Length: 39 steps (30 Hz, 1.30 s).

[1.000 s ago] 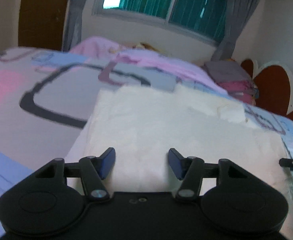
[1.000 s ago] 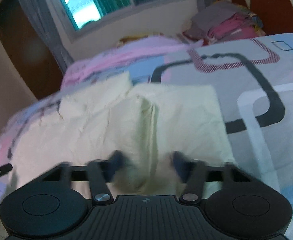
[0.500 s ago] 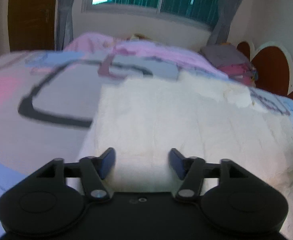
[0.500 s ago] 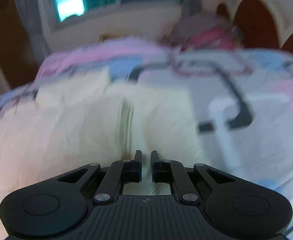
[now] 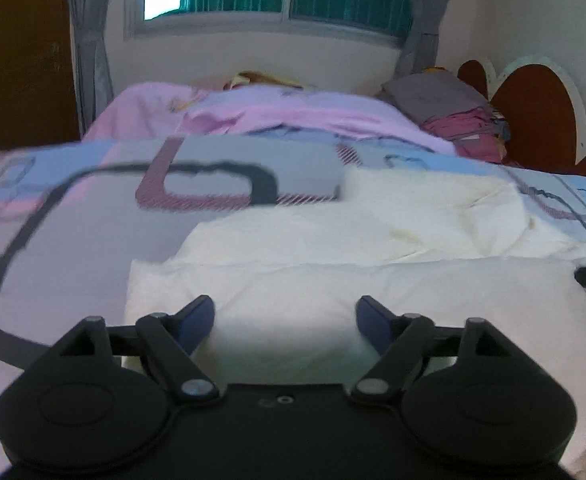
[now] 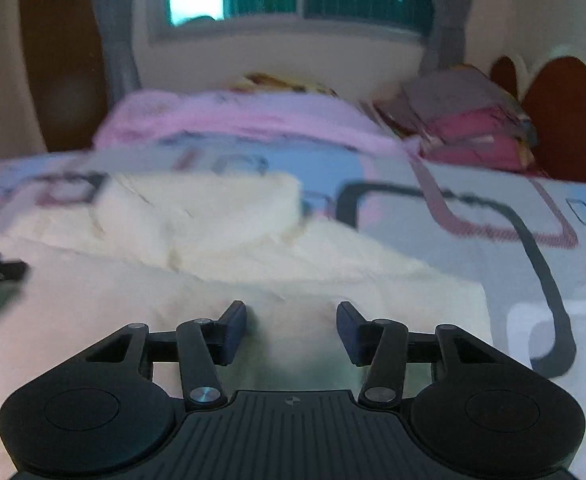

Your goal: Fold large clothes

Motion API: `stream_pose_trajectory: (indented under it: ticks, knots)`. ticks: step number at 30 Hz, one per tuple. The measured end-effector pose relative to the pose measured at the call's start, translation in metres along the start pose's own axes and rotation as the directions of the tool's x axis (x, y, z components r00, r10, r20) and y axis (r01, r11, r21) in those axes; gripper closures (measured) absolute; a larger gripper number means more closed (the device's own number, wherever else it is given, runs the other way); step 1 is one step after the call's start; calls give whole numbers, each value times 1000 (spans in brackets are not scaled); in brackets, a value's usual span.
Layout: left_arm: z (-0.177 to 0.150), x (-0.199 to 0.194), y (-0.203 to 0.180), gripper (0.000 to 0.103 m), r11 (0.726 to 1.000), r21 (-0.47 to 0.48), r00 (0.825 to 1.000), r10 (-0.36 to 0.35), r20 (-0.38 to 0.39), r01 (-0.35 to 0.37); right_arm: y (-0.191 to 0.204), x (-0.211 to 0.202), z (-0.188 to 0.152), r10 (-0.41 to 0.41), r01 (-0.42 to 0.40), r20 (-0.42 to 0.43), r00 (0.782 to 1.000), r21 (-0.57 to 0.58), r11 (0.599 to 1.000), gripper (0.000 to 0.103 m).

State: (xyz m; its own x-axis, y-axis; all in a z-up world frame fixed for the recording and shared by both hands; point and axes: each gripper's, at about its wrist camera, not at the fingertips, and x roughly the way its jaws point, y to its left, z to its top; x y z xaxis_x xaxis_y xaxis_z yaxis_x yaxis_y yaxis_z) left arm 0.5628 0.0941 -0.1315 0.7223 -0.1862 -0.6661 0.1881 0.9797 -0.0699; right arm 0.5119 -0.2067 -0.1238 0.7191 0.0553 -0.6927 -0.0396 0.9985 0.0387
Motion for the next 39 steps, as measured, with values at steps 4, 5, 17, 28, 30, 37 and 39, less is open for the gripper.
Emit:
stream_pose_trajectory:
  ticks: [4, 5, 17, 28, 30, 37, 39]
  knots:
    - [-10, 10, 11, 19, 1000, -13, 1000, -14, -8, 14, -7, 16, -17, 7, -7, -5, 1000, -5, 1000, 54]
    - [-10, 11, 12, 18, 1000, -18, 1000, -13, -9, 13, -7, 18, -15, 4, -4, -8, 1000, -9, 1000, 54]
    - [-29, -78, -64, 21, 995, 54, 989, -93, 112, 88, 10, -59, -32, 56, -51, 67, 996, -71, 996, 53]
    - [-59, -42, -95, 19, 995, 104, 1000, 11, -22, -9, 10, -17, -60, 18, -19, -27, 999, -62, 998, 52]
    - [-59, -41, -93, 19, 995, 103, 1000, 9, -27, -6, 11, -17, -61, 16, -18, -30, 999, -69, 997, 52]
    - [-49, -50, -90, 18, 994, 110, 996, 13, -85, -3, 8, -32, -53, 39, -43, -60, 997, -67, 997, 15]
    - [-46, -62, -87, 18, 995, 103, 997, 23, -73, -15, 6, -51, -55, 24, -25, -11, 1000, -67, 997, 9]
